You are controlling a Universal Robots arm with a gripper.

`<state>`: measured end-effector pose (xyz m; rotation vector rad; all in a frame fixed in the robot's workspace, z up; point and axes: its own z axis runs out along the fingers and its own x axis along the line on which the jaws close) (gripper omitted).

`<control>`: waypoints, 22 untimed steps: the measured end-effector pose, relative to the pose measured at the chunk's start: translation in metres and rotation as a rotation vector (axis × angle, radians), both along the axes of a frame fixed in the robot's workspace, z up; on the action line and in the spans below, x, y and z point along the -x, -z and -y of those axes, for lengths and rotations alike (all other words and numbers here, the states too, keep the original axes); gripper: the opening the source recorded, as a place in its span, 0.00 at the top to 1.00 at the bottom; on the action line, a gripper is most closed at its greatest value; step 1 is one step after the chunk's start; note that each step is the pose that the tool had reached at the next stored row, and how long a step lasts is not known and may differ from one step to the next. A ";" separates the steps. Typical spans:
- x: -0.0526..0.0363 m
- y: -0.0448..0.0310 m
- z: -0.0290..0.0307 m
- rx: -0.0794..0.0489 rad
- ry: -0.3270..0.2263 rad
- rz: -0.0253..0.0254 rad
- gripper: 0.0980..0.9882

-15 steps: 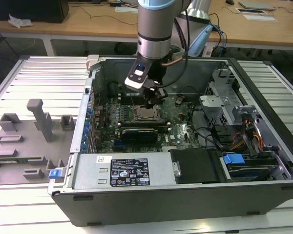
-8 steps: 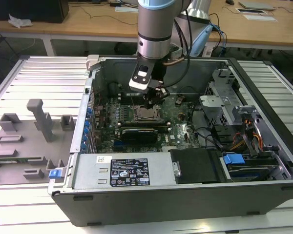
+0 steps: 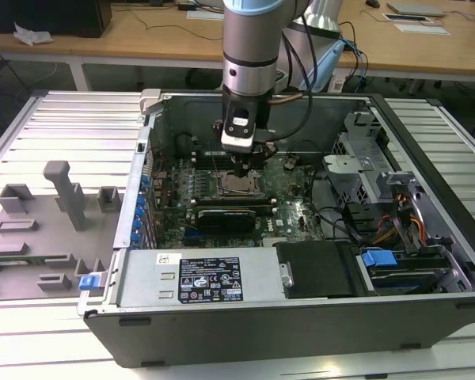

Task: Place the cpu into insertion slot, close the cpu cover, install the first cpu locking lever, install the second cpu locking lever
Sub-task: 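Close the cpu cover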

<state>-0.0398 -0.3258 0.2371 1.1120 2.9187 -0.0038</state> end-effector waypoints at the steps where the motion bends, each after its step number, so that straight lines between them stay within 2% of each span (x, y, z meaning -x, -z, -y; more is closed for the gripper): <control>1: 0.0000 0.0000 0.0000 0.001 -0.019 0.0000 0.99; 7: 0.0000 0.0004 0.0000 0.007 -0.140 0.0000 0.99; 11: 0.0000 0.0011 0.0000 0.007 -0.242 0.0004 0.99; 21: 0.0000 0.0024 0.0000 0.007 -0.441 0.0011 0.99; 22: 0.0000 0.0025 0.0000 0.007 -0.474 0.0012 0.99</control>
